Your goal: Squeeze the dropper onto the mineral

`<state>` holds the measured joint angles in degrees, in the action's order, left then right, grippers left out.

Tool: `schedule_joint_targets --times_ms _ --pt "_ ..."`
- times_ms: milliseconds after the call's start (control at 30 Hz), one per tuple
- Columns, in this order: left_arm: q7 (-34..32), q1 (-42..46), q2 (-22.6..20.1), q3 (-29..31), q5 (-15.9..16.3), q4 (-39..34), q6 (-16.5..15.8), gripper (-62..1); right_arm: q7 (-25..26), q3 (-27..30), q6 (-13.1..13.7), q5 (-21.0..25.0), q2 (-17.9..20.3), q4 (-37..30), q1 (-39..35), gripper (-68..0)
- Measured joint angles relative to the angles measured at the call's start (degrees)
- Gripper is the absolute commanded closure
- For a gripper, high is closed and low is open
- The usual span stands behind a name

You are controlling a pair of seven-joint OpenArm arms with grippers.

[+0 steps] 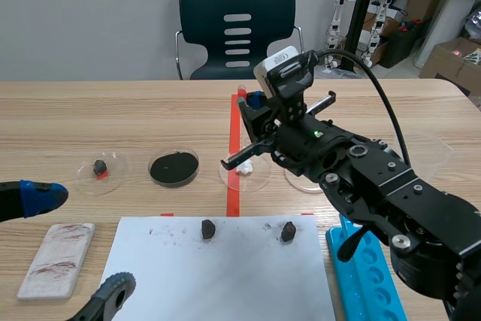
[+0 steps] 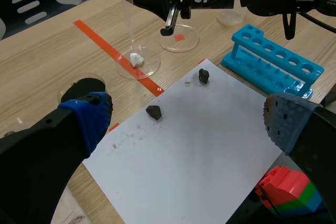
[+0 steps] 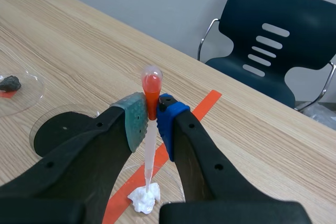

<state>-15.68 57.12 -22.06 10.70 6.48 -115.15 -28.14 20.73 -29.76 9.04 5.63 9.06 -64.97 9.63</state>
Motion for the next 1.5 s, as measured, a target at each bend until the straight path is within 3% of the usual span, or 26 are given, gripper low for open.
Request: schedule_joint_targets --times_ms 500,1500 --pt "0.0 0.0 0.0 0.0 0.0 0.0 0.0 -60.5 -0.22 0.0 0.0 0.0 0.0 0.0 0.0 -0.9" --pt "0.0 0.0 0.0 0.0 0.0 0.0 0.0 -60.5 0.0 0.0 0.0 0.0 0.0 0.0 0.0 -0.8"
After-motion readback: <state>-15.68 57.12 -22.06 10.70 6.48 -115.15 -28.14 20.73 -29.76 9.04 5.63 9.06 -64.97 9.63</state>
